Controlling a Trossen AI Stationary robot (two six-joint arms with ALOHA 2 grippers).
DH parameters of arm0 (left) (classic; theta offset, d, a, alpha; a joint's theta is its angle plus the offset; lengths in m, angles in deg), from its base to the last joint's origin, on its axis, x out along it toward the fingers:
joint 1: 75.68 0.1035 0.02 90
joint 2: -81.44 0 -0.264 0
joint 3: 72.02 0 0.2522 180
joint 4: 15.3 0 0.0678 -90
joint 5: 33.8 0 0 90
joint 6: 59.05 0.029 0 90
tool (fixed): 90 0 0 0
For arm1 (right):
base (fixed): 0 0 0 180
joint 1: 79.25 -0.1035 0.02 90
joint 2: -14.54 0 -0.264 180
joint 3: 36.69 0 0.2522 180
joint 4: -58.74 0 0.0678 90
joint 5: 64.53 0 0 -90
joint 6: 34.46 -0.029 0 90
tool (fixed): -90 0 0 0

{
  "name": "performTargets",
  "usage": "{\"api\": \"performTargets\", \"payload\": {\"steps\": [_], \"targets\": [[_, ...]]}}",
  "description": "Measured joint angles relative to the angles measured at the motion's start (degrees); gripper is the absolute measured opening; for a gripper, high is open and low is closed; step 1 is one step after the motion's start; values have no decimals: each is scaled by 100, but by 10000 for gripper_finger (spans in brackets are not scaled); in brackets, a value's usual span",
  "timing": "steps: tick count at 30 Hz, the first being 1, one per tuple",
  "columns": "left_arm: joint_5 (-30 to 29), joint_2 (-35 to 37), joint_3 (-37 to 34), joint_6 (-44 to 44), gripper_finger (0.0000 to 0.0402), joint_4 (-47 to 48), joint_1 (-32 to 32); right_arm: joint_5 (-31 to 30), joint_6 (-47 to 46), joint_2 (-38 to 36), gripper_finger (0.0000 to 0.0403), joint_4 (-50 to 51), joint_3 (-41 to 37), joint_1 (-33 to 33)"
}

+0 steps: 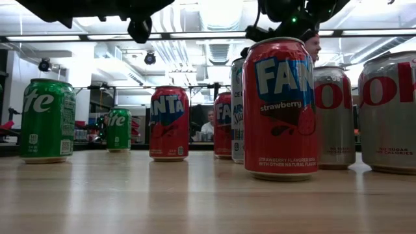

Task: Place canned beverage on shelf
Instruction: Put the bottom green soda can on the shelf

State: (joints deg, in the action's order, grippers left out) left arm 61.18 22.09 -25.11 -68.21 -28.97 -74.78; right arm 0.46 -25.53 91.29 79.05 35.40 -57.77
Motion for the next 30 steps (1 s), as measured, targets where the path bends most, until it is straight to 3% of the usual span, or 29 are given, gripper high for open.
{"api": "performTargets", "payload": {"steps": [6,14,30], "targets": [[2,50,4,525,0,6,4,80,13,2,9,19,-11,101],[4,53,4,982,0,203,4,1597,288,17,9,170,-11,412],[-2,100,4,1469,0,209,11,1608,343,17,9,-702,-11,1155]]}}
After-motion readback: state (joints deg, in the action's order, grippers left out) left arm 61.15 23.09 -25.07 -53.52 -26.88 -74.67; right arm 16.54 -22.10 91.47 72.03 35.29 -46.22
